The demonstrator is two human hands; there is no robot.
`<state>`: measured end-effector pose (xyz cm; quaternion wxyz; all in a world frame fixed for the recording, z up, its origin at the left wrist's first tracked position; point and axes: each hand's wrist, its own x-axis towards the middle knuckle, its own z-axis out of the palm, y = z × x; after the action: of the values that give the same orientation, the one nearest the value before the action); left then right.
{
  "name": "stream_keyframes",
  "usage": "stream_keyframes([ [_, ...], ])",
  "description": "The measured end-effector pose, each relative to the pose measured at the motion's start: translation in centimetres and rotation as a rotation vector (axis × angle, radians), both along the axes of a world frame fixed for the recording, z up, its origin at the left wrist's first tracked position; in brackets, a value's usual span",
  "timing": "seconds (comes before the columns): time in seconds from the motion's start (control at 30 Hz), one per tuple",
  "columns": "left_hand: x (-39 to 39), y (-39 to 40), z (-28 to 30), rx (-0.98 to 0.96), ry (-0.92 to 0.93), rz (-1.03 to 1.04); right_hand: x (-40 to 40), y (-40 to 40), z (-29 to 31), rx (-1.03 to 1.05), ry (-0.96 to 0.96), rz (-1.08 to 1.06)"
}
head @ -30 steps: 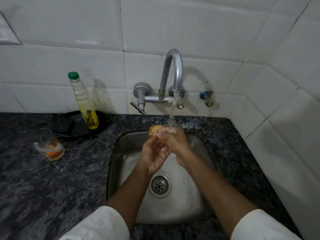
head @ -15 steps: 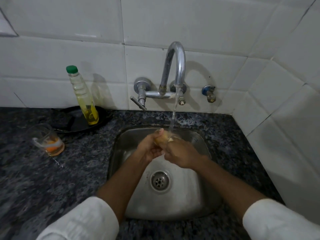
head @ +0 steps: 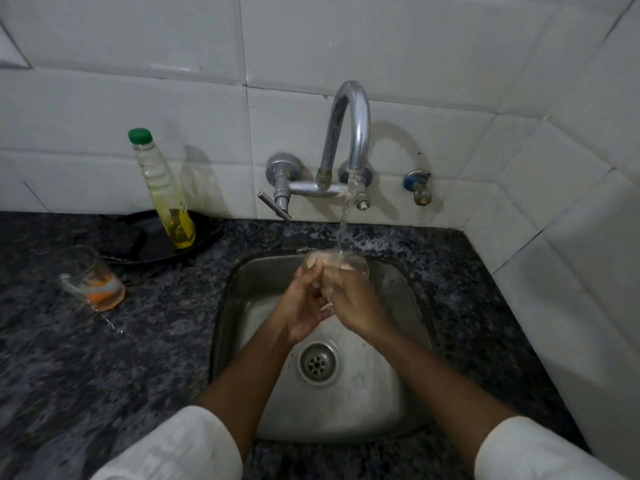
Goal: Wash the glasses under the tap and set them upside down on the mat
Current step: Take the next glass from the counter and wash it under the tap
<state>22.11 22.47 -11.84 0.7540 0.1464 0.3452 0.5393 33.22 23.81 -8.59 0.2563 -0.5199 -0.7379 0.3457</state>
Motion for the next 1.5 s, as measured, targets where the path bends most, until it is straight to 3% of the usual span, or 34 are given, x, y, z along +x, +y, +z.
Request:
stream_keyframes([
  [0.03, 0.2, -0.3, 0.1, 0.019, -0.13, 0.043, -1.2, 0.0, 0.3, -0.188, 0.282, -0.12],
  [0.07, 0.2, -0.2, 0.1, 0.039, -0.208, 0.065, -1.8, -0.3, 0.6, -0.221, 0.405, -0.144],
  [0.1, 0.1, 0.1, 0.0, 0.055, -0.21, 0.064, -1.5, -0.5, 0.3, -0.123, 0.333, -0.087],
  [0.13, -0.2, 0.5, 0.2, 0.05, -0.124, 0.049, -0.7, -0.5, 0.1, 0.033, 0.137, 0.019],
  [0.2, -0.8, 1.2, 0.6, -0.016, 0.247, -0.034, 1.3, 0.0, -0.1, 0.294, -0.49, 0.283],
  [0.23, -0.9, 1.3, 0.3, -0.067, 0.407, -0.074, 1.9, 0.4, 0.0, 0.298, -0.682, 0.359],
  [0.27, -1.0, 1.1, 0.0, -0.098, 0.462, -0.11, 2.2, 0.4, -0.2, 0.29, -0.702, 0.357],
  [0.3, -1.1, 0.9, -0.4, -0.079, 0.399, -0.116, 1.7, 0.5, -0.4, 0.294, -0.595, 0.327],
  [0.4, -0.8, 0.5, -1.5, 0.037, -0.037, 0.058, -1.1, 0.2, -0.1, 0.057, 0.155, 0.064],
  [0.43, -0.9, 0.8, -1.8, 0.039, -0.116, 0.108, -1.4, 0.1, -0.1, -0.006, 0.226, 0.024],
  [0.47, -1.1, 1.1, -1.5, 0.017, -0.087, 0.132, -0.9, 0.0, -0.2, 0.047, 0.133, 0.071],
  [0.57, -1.5, 2.1, -0.4, -0.14, 0.29, 0.036, 0.8, 0.8, 0.2, 0.282, -0.658, 0.355],
  [0.6, -1.5, 2.0, -0.4, -0.158, 0.311, 0.002, 0.8, 1.2, 0.2, 0.306, -0.675, 0.328],
  [0.63, -1.5, 1.7, -0.5, -0.134, 0.253, -0.015, 0.3, 1.3, 0.2, 0.283, -0.614, 0.278],
  [0.73, -0.5, 1.0, -0.9, -0.013, -0.133, 0.063, -2.1, 1.5, 1.2, 0.081, 0.059, 0.012],
  [0.77, -0.6, 1.4, -1.0, 0.009, -0.227, 0.108, -2.2, 1.5, 1.7, 0.065, 0.131, 0.061],
  [0.8, -1.0, 1.9, -1.0, 0.026, -0.235, 0.125, -1.5, 1.8, 2.1, 0.125, 0.025, 0.172],
  [0.87, -1.6, 2.8, -0.5, -0.013, -0.032, 0.058, -0.1, 2.4, 2.9, 0.214, -0.514, 0.436],
  [0.9, -1.6, 3.0, -0.5, -0.062, 0.084, 0.003, 0.7, 2.7, 2.9, 0.246, -0.685, 0.478],
  [0.93, -1.5, 3.0, -0.5, -0.104, 0.146, -0.022, 1.0, 3.1, 2.6, 0.251, -0.706, 0.464],
  [1.0, -1.1, 2.5, -0.7, -0.06, 0.051, -0.005, -0.4, 3.3, 2.1, 0.157, -0.519, 0.298],
  [1.07, -0.7, 2.5, -0.5, 0.03, -0.223, 0.097, -2.1, 3.3, 2.1, 0.011, 0.031, 0.006],
  [1.1, -0.6, 2.9, -0.4, 0.044, -0.285, 0.139, -2.3, 3.2, 1.7, -0.015, 0.174, -0.053],
  [1.13, -0.7, 3.4, -0.2, 0.057, -0.255, 0.147, -2.1, 3.0, 1.6, 0.053, 0.12, 0.021],
  [1.2, -1.0, 4.2, 0.7, -0.012, -0.013, 0.054, -0.5, 3.4, 2.0, 0.23, -0.343, 0.339],
  [1.23, -1.0, 4.3, 1.1, -0.052, 0.117, -0.023, 0.2, 3.4, 2.2, 0.277, -0.621, 0.451],
  [1.27, -1.1, 4.3, 1.2, -0.088, 0.181, -0.087, 0.8, 3.5, 2.3, 0.317, -0.762, 0.478],
  [1.33, -1.1, 3.6, 0.9, -0.08, 0.127, -0.094, 0.6, 3.2, 1.9, 0.365, -0.676, 0.379],
  [1.43, -0.7, 3.2, 0.0, 0.009, -0.188, 0.087, -1.2, 2.4, 1.2, 0.147, -0.112, 0.08],
  [1.5, -1.3, 4.0, -0.6, 0.024, -0.194, 0.153, -1.1, 2.1, 0.2, 0.056, 0.114, 0.087],
])
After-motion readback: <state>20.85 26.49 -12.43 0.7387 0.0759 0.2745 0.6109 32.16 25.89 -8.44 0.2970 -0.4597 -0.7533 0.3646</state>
